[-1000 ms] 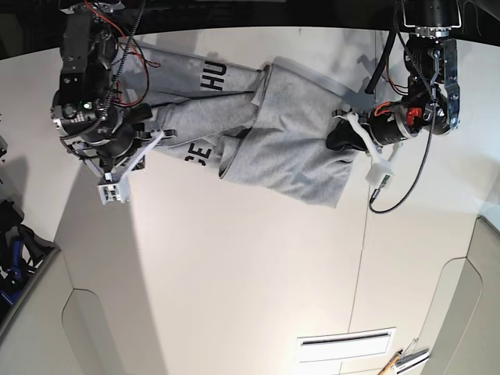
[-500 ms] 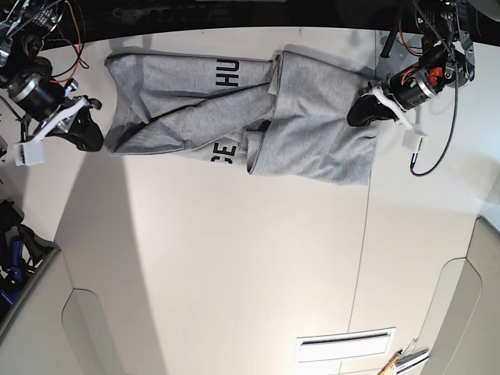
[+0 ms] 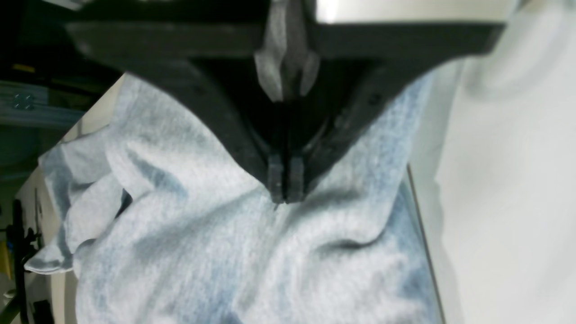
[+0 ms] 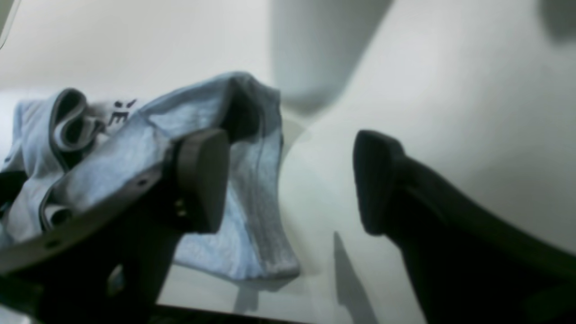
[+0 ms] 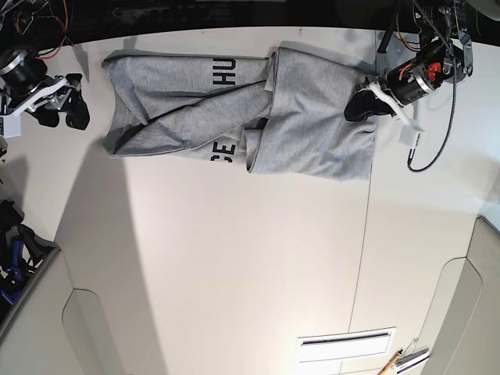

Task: Fold the T-shirt properly
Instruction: 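Release the shirt with the right gripper and pull it back, then move the right gripper back to the shirt's folded end and grasp it, then fold the shirt bundle over with the right gripper toward the left gripper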

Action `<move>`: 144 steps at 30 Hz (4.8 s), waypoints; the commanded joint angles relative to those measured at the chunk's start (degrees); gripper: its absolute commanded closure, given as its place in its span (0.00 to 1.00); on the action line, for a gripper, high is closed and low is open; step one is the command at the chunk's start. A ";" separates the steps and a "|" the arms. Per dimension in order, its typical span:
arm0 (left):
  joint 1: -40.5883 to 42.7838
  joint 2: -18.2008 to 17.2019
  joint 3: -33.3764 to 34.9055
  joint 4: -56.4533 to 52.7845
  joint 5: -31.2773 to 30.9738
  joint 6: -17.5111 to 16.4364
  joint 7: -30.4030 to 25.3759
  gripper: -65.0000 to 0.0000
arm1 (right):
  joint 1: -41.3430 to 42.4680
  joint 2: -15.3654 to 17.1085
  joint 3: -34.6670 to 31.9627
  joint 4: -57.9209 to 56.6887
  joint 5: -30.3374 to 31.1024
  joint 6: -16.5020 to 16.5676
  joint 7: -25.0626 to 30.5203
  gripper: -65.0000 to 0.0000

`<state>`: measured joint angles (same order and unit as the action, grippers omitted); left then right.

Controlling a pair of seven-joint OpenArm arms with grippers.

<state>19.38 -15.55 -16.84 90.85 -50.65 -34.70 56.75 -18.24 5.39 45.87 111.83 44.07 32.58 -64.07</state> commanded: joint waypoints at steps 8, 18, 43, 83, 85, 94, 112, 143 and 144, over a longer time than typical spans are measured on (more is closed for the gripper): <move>0.46 -0.33 0.22 0.26 2.38 0.98 2.58 1.00 | 3.26 0.59 -6.64 -7.50 1.40 -0.04 2.80 0.34; 0.46 -0.35 0.22 0.26 2.40 0.59 2.60 1.00 | 9.57 0.61 -8.31 -21.59 1.40 -0.44 2.64 0.34; -0.33 -0.33 0.22 0.28 -6.73 -2.27 4.79 1.00 | 12.59 0.70 -17.22 -28.04 8.44 0.00 -2.47 1.00; -0.15 -0.59 -7.76 4.92 3.80 -2.34 3.85 1.00 | 17.62 -14.05 -47.21 -21.44 19.71 1.73 -7.96 1.00; -0.15 -0.61 -7.76 4.92 3.80 -2.32 3.85 1.00 | 17.59 -14.05 -51.47 -21.46 10.45 1.60 -1.49 1.00; -0.15 -0.46 -7.76 4.92 3.78 -2.14 3.87 1.00 | 18.21 -14.08 -62.49 -21.46 -5.60 0.17 14.64 1.00; -0.15 -0.44 -7.76 4.92 3.74 -2.12 3.89 1.00 | 20.76 -14.08 -65.83 -21.46 -0.42 0.20 14.60 0.51; -0.31 -2.56 -20.94 9.51 -10.51 -4.35 7.19 1.00 | 31.69 -13.97 -60.26 -21.40 -4.70 0.50 -0.50 1.00; -0.31 -2.54 -21.77 9.92 -12.79 -4.61 8.33 1.00 | 31.65 -13.97 -60.54 -21.42 -2.84 1.29 -1.66 1.00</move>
<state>19.33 -17.30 -38.28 99.79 -62.48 -38.61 65.89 12.34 -7.92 -14.41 89.36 39.62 33.30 -67.07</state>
